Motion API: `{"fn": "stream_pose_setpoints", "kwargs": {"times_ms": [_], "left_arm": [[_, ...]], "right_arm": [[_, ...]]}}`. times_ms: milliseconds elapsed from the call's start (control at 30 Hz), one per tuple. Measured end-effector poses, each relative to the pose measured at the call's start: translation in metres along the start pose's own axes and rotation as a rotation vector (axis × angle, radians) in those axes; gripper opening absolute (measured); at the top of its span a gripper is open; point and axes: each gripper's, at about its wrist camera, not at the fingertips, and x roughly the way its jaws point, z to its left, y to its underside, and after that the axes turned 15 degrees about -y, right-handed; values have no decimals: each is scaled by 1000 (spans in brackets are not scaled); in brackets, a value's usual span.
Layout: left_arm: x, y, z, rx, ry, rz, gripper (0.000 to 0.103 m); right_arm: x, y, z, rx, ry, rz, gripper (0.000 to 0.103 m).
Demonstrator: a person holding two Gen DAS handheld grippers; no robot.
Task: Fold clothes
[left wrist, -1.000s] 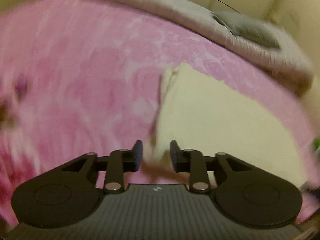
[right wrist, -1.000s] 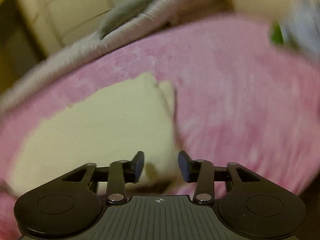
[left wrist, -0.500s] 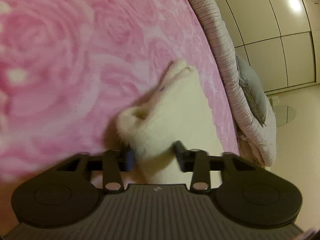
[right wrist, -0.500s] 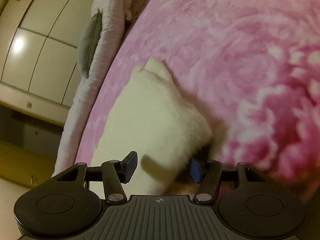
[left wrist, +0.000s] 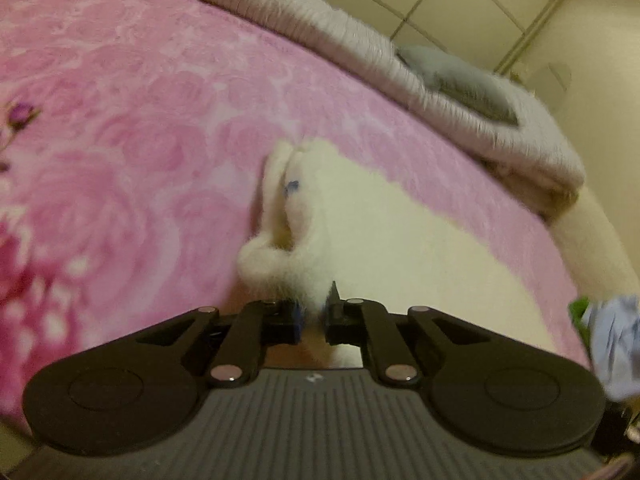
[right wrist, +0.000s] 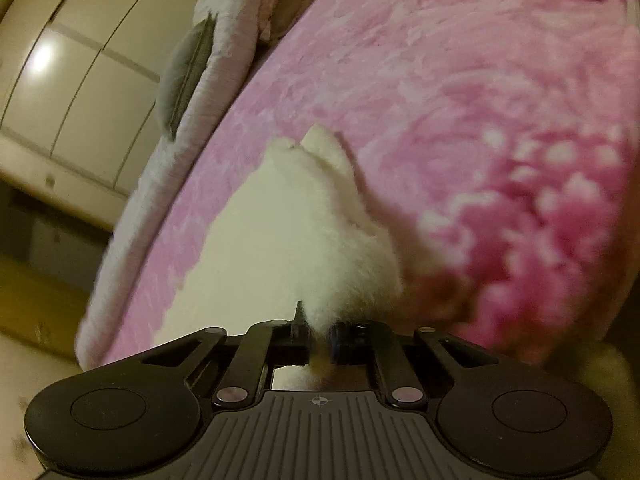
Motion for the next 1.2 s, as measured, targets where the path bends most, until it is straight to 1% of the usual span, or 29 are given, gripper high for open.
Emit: {"fn": "stream_pose_setpoints", "kwargs": {"times_ms": [33, 67, 133, 200, 233, 300, 367, 433, 467, 500, 567, 667, 767, 800, 900, 967, 1067, 1133, 1200], "left_arm": [[-2, 3, 3, 2, -9, 7, 11], [-4, 7, 7, 5, -19, 14, 17], [-7, 14, 14, 9, -38, 28, 20], [-11, 21, 21, 14, -57, 42, 22], [-15, 22, 21, 25, -76, 34, 22], [-26, 20, 13, 69, -135, -13, 20], [-38, 18, 6, 112, -193, -60, 17], [-50, 16, -1, 155, -252, -108, 17], [-54, 16, -5, 172, -253, -122, 17], [-56, 17, -8, 185, -219, -121, 17], [-54, 18, -19, 222, -166, -102, 17], [-40, 26, -36, 302, -150, -73, 20], [-13, 39, -49, 356, -176, 12, 21], [-9, 45, -52, 369, -190, 25, 21], [-12, 55, -57, 410, -213, 21, 22], [-17, 58, -58, 426, -219, 22, 22], [-27, 60, -62, 414, -217, 28, 22], [-32, 59, -67, 426, -220, 17, 24], [-37, 59, -72, 443, -227, 6, 28]], "right_arm": [[-4, 2, -3, -14, 13, 4, 12], [-6, 3, -6, -18, 20, 10, 16], [-13, 6, -8, -37, 41, 21, 22], [-23, 8, 3, -100, 87, 24, 25], [-28, 9, 8, -138, 112, 25, 26], [-36, 16, 20, -223, 167, 22, 26], [-41, 27, 36, -332, 251, 0, 26], [-43, 39, 55, -457, 348, -36, 26], [-45, 44, 63, -513, 372, -52, 26], [-47, 48, 70, -553, 348, -59, 26], [-39, 56, 78, -618, 304, -39, 26], [-16, 63, 81, -676, 291, 18, 26], [6, 72, 68, -691, 341, 95, 26], [13, 75, 62, -697, 362, 121, 26], [15, 90, 62, -777, 396, 148, 27], [11, 94, 65, -775, 411, 169, 27], [-1, 94, 71, -712, 371, 173, 27], [-4, 94, 81, -711, 353, 181, 27], [-6, 98, 93, -732, 348, 190, 27]]}}
